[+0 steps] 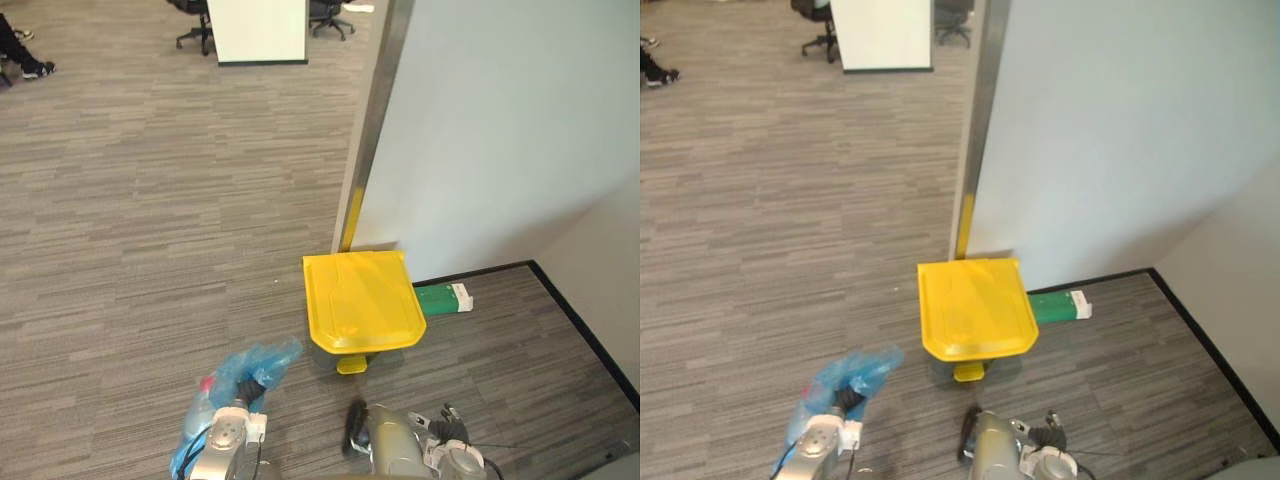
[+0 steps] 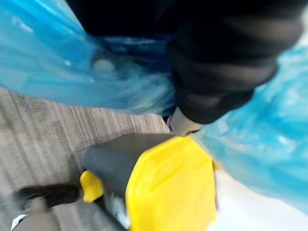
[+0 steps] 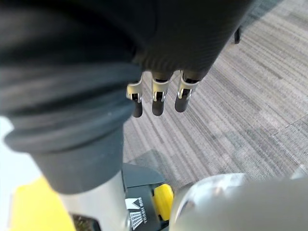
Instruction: Gather rubbish on tea table into small bin, then transfer packed bag to large trash can.
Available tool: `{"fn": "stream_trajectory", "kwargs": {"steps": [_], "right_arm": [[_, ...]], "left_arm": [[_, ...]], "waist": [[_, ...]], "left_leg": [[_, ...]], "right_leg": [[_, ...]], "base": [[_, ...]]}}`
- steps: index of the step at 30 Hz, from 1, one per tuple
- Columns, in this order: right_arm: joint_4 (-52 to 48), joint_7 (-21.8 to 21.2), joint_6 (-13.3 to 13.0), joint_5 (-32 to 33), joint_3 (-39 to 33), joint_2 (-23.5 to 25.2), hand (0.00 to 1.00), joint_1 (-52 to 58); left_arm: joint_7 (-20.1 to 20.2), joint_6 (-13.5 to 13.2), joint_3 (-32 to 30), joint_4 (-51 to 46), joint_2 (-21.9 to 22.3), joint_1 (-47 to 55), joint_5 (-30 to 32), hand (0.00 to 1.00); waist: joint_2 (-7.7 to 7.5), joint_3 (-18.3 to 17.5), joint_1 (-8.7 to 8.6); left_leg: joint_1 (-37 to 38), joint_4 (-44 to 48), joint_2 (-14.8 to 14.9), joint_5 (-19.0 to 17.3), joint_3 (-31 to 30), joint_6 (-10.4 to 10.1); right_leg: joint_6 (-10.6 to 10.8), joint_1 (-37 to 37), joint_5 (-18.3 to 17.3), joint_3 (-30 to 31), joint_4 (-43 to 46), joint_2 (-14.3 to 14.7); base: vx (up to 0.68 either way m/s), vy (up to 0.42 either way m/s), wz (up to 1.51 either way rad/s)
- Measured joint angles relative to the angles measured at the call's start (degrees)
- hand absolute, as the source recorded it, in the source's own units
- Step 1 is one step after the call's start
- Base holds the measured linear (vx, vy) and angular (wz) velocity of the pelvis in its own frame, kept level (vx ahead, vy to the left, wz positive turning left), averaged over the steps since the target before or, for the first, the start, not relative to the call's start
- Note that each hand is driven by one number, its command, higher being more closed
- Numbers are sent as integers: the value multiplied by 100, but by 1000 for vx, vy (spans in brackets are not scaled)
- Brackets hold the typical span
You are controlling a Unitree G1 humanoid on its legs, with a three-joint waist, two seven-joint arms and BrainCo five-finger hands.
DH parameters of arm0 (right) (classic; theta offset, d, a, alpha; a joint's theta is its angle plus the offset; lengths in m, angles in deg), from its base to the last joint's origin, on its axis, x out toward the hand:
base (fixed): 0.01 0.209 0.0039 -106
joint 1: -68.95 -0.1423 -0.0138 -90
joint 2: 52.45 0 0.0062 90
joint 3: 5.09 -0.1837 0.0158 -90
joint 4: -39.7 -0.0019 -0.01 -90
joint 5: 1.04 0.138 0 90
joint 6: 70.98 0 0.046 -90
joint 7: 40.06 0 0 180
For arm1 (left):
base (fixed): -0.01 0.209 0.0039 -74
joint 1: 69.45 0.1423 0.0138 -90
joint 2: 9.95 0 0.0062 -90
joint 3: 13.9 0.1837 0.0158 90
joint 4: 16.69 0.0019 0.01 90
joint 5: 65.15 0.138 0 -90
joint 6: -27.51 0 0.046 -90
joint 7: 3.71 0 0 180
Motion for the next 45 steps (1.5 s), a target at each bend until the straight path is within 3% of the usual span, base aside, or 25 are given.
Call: {"fn": "stream_trajectory", "kwargs": {"steps": [2,4,5,6,8,9,11,13,17,19,23,27,30,33,34,36,42,45], "right_arm": [[7,-10,-1,8,-30,-6,0,-89],[18,-16,-41,7,-200,-42,0,-50],[-158,-3,-35,30,-445,-36,0,197],[-171,-5,8,70,-532,9,0,421],[-232,-16,69,123,-530,148,0,579],[-246,-8,77,238,-533,144,0,573],[-280,2,79,305,-525,151,0,507],[-434,1,75,414,-454,30,0,438],[-463,-49,-4,714,37,-106,0,-184],[-488,-86,-10,747,361,-89,0,-457],[-908,-124,-143,869,888,-90,0,-1204],[-926,-50,-277,1035,879,-282,0,-2120],[-1036,-4,-274,1138,875,-602,0,-2502],[-1036,30,-268,1132,874,-1140,0,-2913],[-1000,92,-238,1129,875,-1376,0,-3082],[-997,147,-221,1126,877,-1567,0,-3284],[-898,218,-125,1112,884,-2212,0,-3905],[-709,215,-33,1111,890,-2251,0,-4022]], "left_arm": [[-4,0,21,26,6,-61,5,100],[22,-16,66,40,44,-155,6,100],[16,-87,122,51,139,-342,5,100],[5,-117,142,185,227,-491,3,100],[-41,-97,115,231,221,-477,3,100],[-58,-97,112,234,219,-497,3,100],[-56,-94,96,236,232,-573,3,100],[-58,-94,97,233,286,-546,-6,100],[-54,-119,-18,126,219,-537,-18,100],[-43,-124,-63,83,210,-530,-20,100],[-25,-193,48,-280,206,-409,-114,100],[35,-305,63,-524,102,-212,-188,100],[107,-350,150,-556,53,-118,-228,100],[185,-399,185,-794,44,-130,-283,100],[186,-404,271,-877,6,-172,-317,100],[189,-429,356,-1038,-20,-144,-350,100],[204,-499,835,-1577,-8,-157,-577,100],[246,-507,1031,-1812,-12,-171,-750,100]], "waist": [[51,116,-15],[64,176,22],[181,272,-89],[102,312,-124],[5,258,48],[40,243,4],[139,252,-51],[321,180,-98],[474,49,-120],[497,27,-106],[732,-135,-16],[735,-141,230],[735,-141,240],[742,-143,225],[745,-139,235],[742,-140,205],[741,-141,184],[741,-141,160]], "left_leg": [[124,-79,-17,4,-250,85],[225,41,135,-85,-490,35],[172,405,311,-556,-1035,-53],[75,720,368,-889,-1402,-168],[-21,789,398,-991,-1424,-241],[-204,719,452,-984,-1557,-276],[-337,434,462,-824,-1630,-357],[-269,-146,408,-396,-1545,-418],[-149,-936,322,310,-1556,-421],[-178,-1021,322,409,-1594,-460],[-931,-822,400,564,-2208,-457],[-1357,-844,481,816,-2366,-532],[-1392,-924,534,817,-2354,-536],[-1535,-1140,537,733,-2346,-518],[-1609,-1207,534,765,-2353,-516],[-1509,-1352,533,812,-2348,-463],[-1381,-1427,594,895,-2312,-577],[-1324,-1450,621,900,-2310,-576]], "right_leg": [[-143,4,6,17,337,6],[-4,-292,-595,314,1572,-6],[122,-406,-1106,1211,2267,127],[272,-583,-1536,1123,2910,39],[354,-822,-1818,1135,3311,-27],[451,-964,-1883,1037,3305,-24],[462,-1053,-1886,869,3146,-46],[421,-1166,-1861,858,3043,-84],[209,-1168,-1718,818,2657,-118],[201,-1168,-1704,776,2617,-155],[240,-1165,-1545,136,2269,-413],[163,-1167,-1384,-265,2040,-522],[207,-1180,-1325,-313,2034,-513],[415,-1421,-1250,-272,1955,-492],[564,-1501,-1171,-105,1815,-373],[627,-1490,-1081,130,1695,-225],[492,-1402,-995,155,1590,-126],[462,-1342,-977,130,1555,-107]], "base": [[255,-64,-14],[131,-72,41],[66,-80,129],[77,-67,118],[127,-126,37],[184,-186,32],[158,-147,29],[212,-116,2],[142,-78,5],[35,-53,25],[-63,-51,84],[-84,-75,60],[-109,-68,15],[-160,-41,-3],[-183,-50,-5],[-123,-68,-16],[-57,-38,-8],[-10,-9,0]]}}
